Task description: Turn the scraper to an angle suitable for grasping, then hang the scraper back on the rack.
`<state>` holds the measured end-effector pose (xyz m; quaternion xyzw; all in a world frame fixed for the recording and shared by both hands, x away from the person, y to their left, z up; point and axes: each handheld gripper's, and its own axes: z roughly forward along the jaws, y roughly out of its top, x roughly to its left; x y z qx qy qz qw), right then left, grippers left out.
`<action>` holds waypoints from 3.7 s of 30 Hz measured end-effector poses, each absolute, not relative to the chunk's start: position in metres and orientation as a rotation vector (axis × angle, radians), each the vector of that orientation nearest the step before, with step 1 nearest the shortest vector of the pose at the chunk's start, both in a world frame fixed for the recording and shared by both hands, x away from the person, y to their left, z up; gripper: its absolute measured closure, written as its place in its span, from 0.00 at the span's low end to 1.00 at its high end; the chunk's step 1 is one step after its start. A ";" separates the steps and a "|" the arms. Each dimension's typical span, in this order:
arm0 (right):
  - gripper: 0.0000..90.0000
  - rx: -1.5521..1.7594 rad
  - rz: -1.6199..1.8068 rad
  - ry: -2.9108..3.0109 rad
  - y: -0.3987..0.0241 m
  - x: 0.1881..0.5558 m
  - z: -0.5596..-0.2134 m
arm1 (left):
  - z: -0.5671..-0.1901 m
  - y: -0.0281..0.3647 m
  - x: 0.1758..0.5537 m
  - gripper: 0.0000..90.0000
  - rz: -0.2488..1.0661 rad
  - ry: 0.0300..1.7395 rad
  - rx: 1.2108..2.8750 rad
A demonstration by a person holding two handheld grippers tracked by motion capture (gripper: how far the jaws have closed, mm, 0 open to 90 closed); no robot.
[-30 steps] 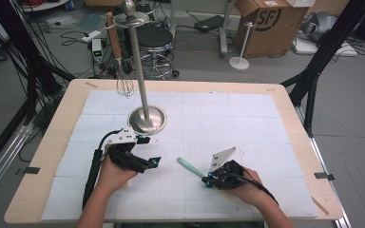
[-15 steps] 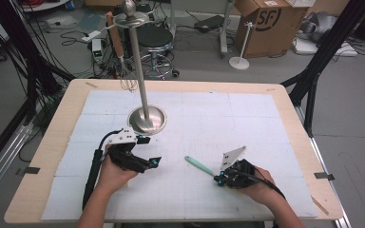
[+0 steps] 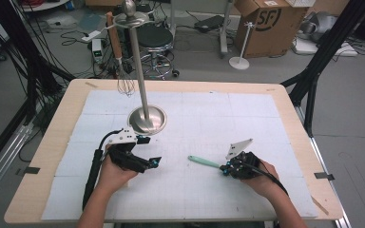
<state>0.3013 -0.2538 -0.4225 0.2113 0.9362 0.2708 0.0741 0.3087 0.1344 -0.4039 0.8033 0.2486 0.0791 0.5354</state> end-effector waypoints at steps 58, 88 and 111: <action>0.77 0.765 1.057 2.666 -0.268 0.295 -0.415 | -0.402 0.132 0.307 0.15 0.193 0.583 1.921; 0.43 0.770 1.162 2.599 -0.269 0.296 -0.408 | -0.402 0.141 0.306 0.15 0.204 0.601 1.916; 0.79 0.699 0.897 2.765 -0.245 0.293 -0.429 | -0.401 0.143 0.305 0.15 0.206 0.604 1.910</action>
